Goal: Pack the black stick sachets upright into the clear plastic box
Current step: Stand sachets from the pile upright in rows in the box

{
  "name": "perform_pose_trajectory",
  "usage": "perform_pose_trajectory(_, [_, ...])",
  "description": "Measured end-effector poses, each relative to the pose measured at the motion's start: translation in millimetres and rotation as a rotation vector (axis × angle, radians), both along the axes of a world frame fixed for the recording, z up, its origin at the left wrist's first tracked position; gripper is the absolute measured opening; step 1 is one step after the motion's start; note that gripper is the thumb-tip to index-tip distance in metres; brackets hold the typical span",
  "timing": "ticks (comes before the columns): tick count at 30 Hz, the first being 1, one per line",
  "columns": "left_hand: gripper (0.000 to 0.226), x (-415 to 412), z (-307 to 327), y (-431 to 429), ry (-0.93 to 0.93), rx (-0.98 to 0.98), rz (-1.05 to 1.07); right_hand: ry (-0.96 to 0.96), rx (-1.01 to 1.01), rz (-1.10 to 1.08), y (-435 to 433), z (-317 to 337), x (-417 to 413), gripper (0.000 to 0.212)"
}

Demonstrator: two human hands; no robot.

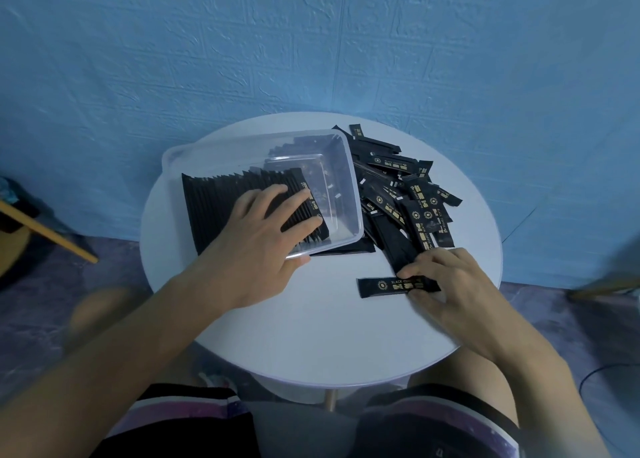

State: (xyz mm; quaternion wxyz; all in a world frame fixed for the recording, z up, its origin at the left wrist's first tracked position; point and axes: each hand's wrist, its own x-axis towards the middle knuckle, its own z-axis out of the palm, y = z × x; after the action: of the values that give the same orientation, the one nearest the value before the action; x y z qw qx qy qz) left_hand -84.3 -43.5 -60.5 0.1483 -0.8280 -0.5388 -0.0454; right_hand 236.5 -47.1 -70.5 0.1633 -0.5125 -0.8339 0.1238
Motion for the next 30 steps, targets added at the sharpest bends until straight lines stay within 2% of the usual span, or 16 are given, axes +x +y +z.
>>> perform_pose_trajectory(11, [0.054,0.5,-1.5,1.2,-0.010,0.007,0.001,-0.024,-0.151,0.003,2.6,13.3,-18.9,0.021])
perform_pose_trajectory(15, [0.053,0.4,-1.4,1.4,-0.014,0.009,-0.005,-0.023,-0.210,-0.113,6.5,19.0,-20.8,0.010])
perform_pose_trajectory(19, [0.056,0.1,-1.4,1.1,-0.014,0.007,-0.005,0.270,-0.346,-0.205,16.2,23.4,-20.7,0.016])
perform_pose_trajectory(22, [0.056,0.2,-1.0,1.1,-0.019,0.008,-0.004,0.348,-0.287,-0.292,24.6,21.6,-33.1,0.016])
perform_pose_trajectory(24, [0.057,0.7,-0.7,1.0,-0.024,0.005,-0.004,0.268,-0.200,-0.358,28.4,17.7,-43.6,0.017])
perform_pose_trajectory(27, [0.056,1.4,-0.9,0.7,-0.026,0.006,-0.008,0.118,-0.117,-0.414,32.4,13.2,-51.3,0.036])
perform_pose_trajectory(30, [0.054,0.5,-1.7,1.3,-0.036,0.016,-0.013,0.104,-0.127,-0.414,34.6,14.9,-55.9,0.040])
